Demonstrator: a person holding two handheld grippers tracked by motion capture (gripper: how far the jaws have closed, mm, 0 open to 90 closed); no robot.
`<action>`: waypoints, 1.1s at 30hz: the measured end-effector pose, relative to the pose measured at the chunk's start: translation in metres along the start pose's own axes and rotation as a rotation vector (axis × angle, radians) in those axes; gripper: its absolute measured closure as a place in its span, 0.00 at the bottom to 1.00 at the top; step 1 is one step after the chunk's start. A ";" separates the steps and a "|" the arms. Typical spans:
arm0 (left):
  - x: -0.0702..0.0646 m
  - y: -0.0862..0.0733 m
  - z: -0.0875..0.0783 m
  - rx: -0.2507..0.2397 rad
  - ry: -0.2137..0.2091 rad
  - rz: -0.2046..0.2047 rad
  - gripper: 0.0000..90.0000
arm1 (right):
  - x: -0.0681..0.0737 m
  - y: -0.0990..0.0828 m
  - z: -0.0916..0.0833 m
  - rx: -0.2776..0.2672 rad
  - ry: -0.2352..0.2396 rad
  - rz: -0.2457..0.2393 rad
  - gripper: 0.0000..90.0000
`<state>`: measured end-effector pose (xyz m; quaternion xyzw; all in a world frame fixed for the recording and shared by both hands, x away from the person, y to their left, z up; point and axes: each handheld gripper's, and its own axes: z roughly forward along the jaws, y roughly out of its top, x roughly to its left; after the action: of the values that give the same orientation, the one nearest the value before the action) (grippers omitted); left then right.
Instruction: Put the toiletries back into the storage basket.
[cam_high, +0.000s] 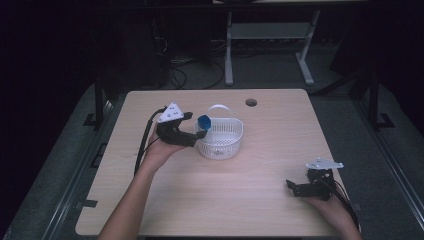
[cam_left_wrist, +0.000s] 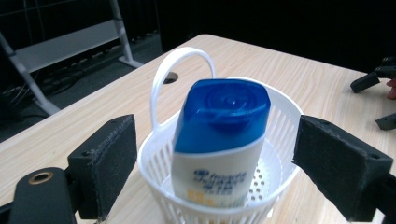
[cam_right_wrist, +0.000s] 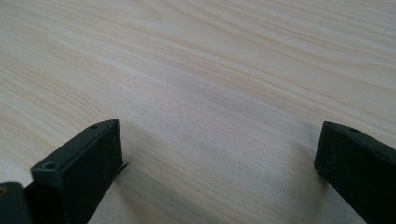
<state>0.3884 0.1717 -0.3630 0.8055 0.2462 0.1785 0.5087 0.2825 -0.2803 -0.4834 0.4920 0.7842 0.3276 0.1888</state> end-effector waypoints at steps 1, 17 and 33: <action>0.000 0.000 -0.003 0.005 0.005 -0.005 0.15 | 0.000 0.000 0.000 0.000 0.000 0.000 0.01; -0.002 -0.019 -0.034 0.088 0.026 -0.016 0.15 | 0.000 0.000 0.000 0.000 -0.003 0.002 0.01; -0.008 -0.057 -0.055 0.163 0.046 -0.043 0.15 | 0.000 0.000 0.000 0.000 -0.002 0.002 0.01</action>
<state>0.3396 0.2280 -0.3921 0.8344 0.2888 0.1654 0.4394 0.2822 -0.2803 -0.4834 0.4931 0.7835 0.3273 0.1895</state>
